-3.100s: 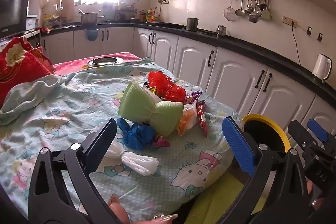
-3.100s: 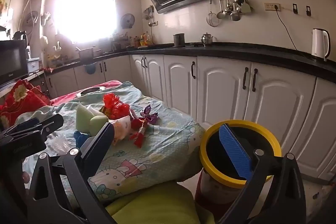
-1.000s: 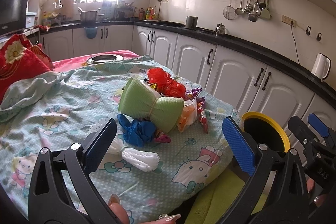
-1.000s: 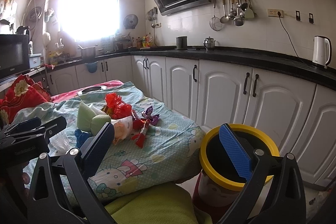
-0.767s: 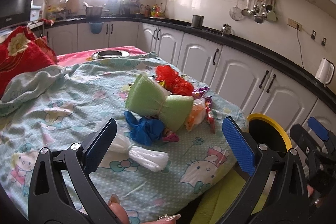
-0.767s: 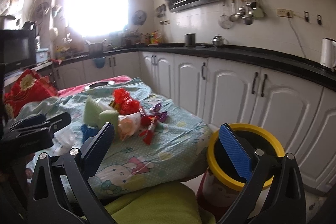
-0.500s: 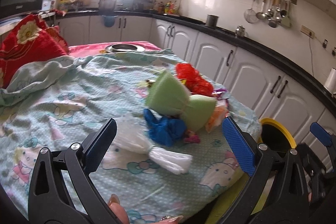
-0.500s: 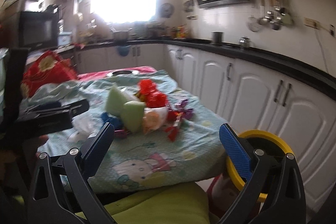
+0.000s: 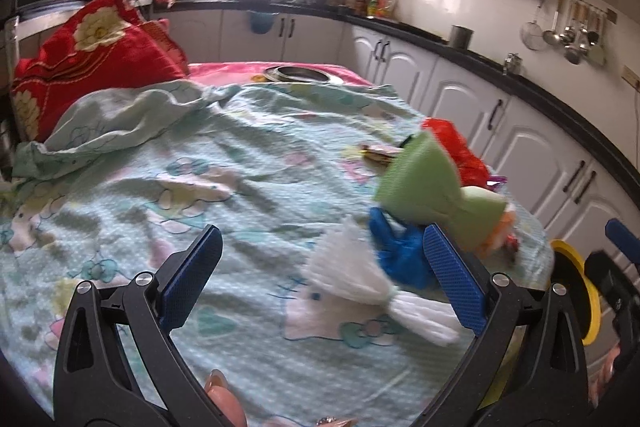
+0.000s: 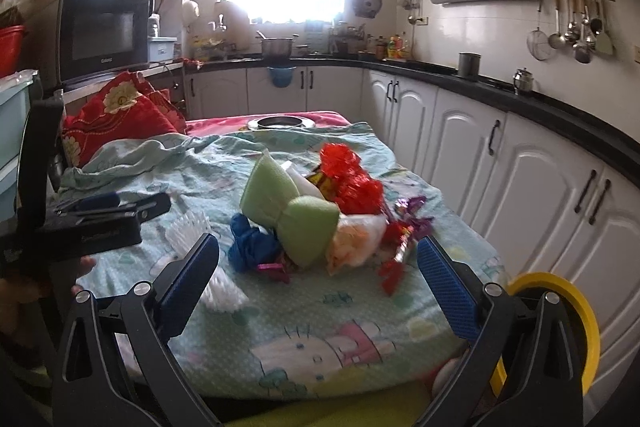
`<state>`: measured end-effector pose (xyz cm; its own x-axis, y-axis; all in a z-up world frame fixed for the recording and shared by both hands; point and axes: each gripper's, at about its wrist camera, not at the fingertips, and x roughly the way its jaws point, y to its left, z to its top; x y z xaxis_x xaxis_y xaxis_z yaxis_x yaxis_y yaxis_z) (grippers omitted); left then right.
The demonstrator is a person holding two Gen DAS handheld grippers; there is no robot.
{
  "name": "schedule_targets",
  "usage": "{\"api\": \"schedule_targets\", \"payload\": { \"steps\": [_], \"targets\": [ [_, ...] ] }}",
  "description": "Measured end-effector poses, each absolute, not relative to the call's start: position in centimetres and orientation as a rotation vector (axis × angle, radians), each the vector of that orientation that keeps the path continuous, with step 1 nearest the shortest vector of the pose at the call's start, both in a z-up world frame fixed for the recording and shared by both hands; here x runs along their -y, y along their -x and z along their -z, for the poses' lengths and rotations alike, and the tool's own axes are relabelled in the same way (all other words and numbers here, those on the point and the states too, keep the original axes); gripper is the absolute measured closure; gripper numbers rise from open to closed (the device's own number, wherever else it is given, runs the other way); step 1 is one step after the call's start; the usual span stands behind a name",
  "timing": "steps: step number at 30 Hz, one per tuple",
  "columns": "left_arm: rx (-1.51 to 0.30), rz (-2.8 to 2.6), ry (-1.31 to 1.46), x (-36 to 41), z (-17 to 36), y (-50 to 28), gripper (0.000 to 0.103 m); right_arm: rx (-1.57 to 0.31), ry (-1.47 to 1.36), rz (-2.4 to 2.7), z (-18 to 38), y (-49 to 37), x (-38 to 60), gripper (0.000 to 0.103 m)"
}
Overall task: Collect trash
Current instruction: 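Grasp the green mesh scrubber with the right gripper while the left gripper grasps the white mesh bundle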
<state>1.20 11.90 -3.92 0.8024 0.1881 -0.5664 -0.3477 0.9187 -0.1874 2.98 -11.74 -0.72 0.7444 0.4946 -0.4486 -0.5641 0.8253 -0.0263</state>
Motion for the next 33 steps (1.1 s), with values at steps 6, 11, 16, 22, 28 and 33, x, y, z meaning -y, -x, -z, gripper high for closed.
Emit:
{"api": "schedule_targets", "payload": {
  "steps": [6,11,16,22,28,33],
  "targets": [
    [-0.63,-0.309,0.305,-14.1,5.0,-2.2,0.01,-0.493,0.191,-0.63,1.5,-6.6,9.4,0.017],
    [-0.699,-0.268,0.352,-14.6,6.3,-3.2,0.011,-0.558,0.21,-0.635,2.7,-10.1,8.5,0.027],
    [-0.76,-0.191,0.384,-13.8,7.4,-4.9,0.01,-0.601,0.222,-0.665,3.4,-12.6,7.9,0.034],
    [-0.773,-0.118,0.431,-13.1,8.6,-6.3,0.011,-0.619,0.272,-0.732,3.8,-13.9,6.9,0.038],
    [-0.81,-0.083,0.448,-12.7,9.7,-7.5,0.028,-0.667,0.327,-0.776,5.0,-15.0,5.7,0.043],
    [-0.83,-0.085,0.435,-12.4,10.2,-7.7,0.044,-0.691,0.338,-0.797,6.0,-15.0,5.2,0.055]
  ]
}}
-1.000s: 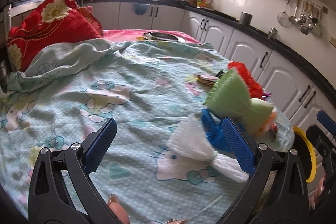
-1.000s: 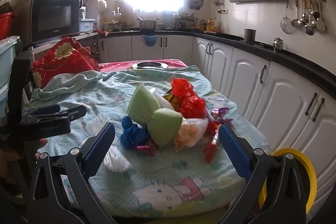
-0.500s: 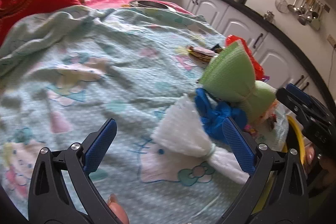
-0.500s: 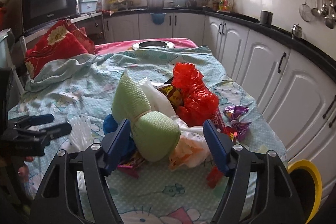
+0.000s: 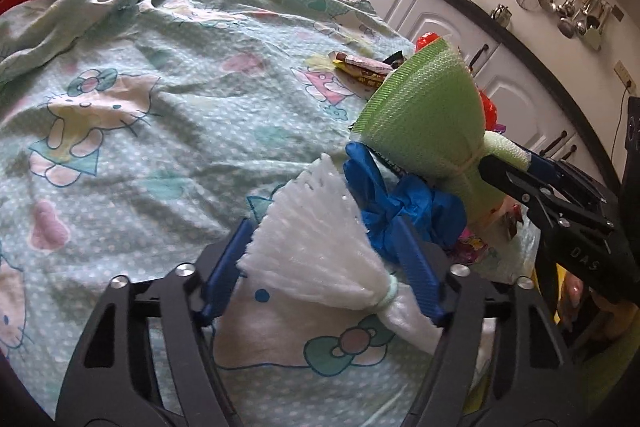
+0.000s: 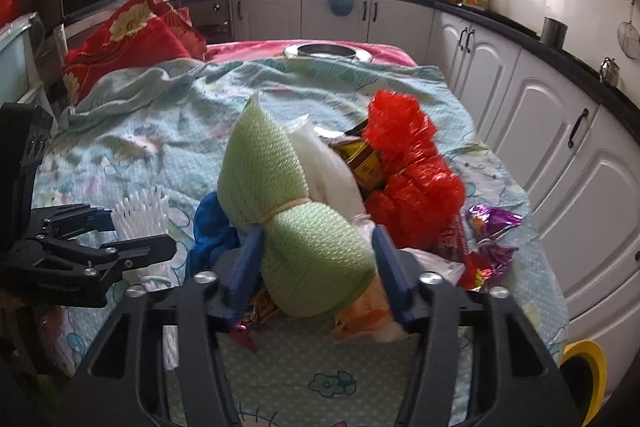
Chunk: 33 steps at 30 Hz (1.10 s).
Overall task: Collect trash
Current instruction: 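Grasp the green mesh scrubber with the right gripper while the left gripper grasps the white mesh bundle, then carry the green scrubber with the right gripper over the yellow bin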
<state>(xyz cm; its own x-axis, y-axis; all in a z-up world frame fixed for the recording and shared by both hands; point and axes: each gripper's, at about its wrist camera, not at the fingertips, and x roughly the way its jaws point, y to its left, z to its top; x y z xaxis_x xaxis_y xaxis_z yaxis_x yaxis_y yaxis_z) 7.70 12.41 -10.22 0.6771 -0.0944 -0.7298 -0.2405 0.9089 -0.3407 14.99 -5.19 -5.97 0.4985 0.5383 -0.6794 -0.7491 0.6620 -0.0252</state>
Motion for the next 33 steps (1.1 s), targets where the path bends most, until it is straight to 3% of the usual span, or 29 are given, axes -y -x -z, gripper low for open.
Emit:
{"api": "schedule_targets", "payload": {
  "steps": [5,11,33],
  "targets": [
    [-0.826,-0.099,0.423,-12.6,10.2,-7.2,0.076,-0.666,0.325,-0.81,5.5,-14.2,5.4,0.066],
    [-0.817,-0.081,0.424,-12.9,10.0,-6.6,0.089,-0.631,0.294,-0.812,4.8,-13.0,5.9,0.072],
    [-0.57,0.042,0.266,-7.8,0.0,-6.4,0.092,-0.471,0.126,-0.674,-1.7,-9.0,14.5,0.073]
  ]
}}
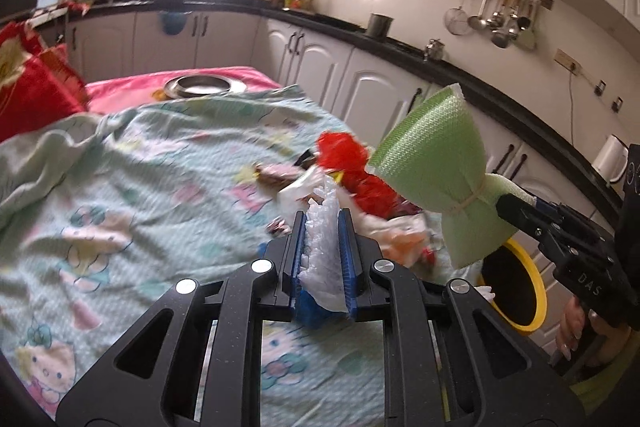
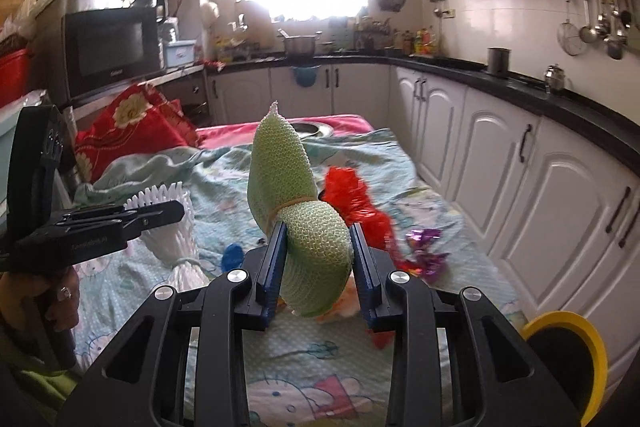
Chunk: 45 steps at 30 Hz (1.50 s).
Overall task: Collect trash
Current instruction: 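Carry the green scrubber with the right gripper over the yellow bin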
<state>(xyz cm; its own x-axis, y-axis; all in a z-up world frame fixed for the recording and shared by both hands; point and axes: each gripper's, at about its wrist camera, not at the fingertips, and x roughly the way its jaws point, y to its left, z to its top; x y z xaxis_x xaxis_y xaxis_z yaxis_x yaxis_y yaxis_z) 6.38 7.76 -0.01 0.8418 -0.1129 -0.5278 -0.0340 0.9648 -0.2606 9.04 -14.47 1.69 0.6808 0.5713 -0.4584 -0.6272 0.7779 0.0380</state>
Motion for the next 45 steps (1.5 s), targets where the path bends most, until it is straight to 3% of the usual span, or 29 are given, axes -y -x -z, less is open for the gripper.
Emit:
{"api": "schedule_targets", "payload": {
  "steps": [28,45],
  "targets": [
    [-0.559,0.261,0.113,5.9,-1.6,-11.9,0.092,-0.456,-0.01,-0.296,-3.1,-8.8,29.3,0.073],
    [-0.631,0.334,0.047,14.4,1.8,-15.8,0.092,-0.576,-0.085,-0.036,1.6,-9.5,38.9,0.073]
  ]
}}
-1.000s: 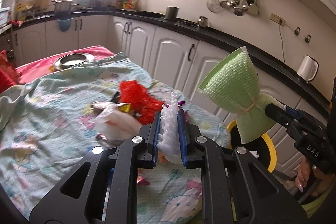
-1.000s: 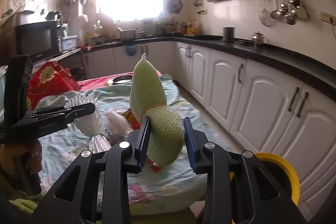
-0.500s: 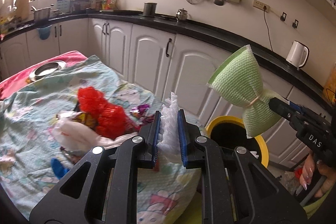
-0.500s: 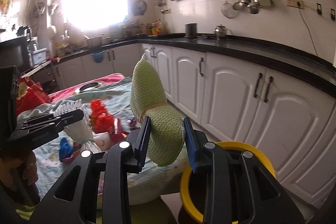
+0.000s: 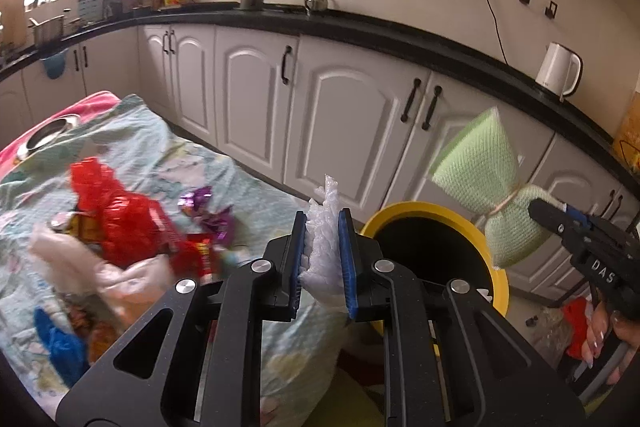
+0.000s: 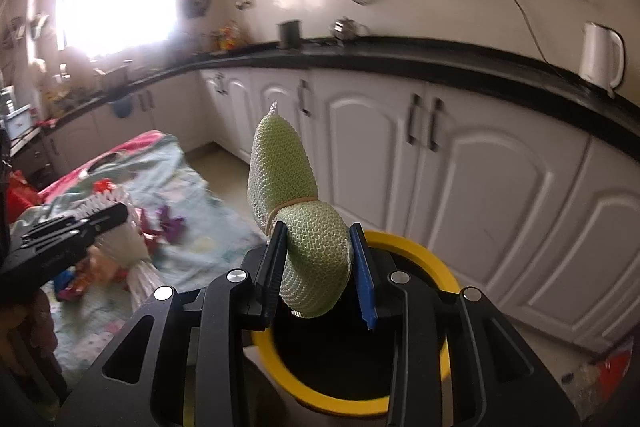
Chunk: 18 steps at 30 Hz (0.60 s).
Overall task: Collect trash
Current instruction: 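Carry the green scrubber with the right gripper over the yellow bin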
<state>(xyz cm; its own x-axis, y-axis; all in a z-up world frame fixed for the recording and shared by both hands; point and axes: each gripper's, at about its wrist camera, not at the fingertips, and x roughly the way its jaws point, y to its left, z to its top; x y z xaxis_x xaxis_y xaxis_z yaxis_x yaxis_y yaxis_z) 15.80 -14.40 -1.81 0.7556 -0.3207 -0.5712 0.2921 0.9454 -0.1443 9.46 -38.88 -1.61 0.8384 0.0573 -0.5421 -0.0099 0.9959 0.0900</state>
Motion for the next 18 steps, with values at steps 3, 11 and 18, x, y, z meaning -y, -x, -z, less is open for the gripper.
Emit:
{"api": "schedule_targets", "payload": {
  "steps": [3,11,18],
  "targets": [
    [-0.638,0.35,0.029,16.2,2.4,-16.7,0.092,-0.617,-0.116,0.015,3.3,-9.8,40.6,0.073],
    [-0.69,0.395,-0.033,20.7,5.8,-18.5,0.091,-0.696,-0.161,0.095,6.9,-10.5,43.6,0.072],
    [-0.75,0.426,-0.088,23.4,8.6,-19.5,0.091,-0.749,-0.188,0.115,8.8,-10.9,44.5,0.072]
  ]
}}
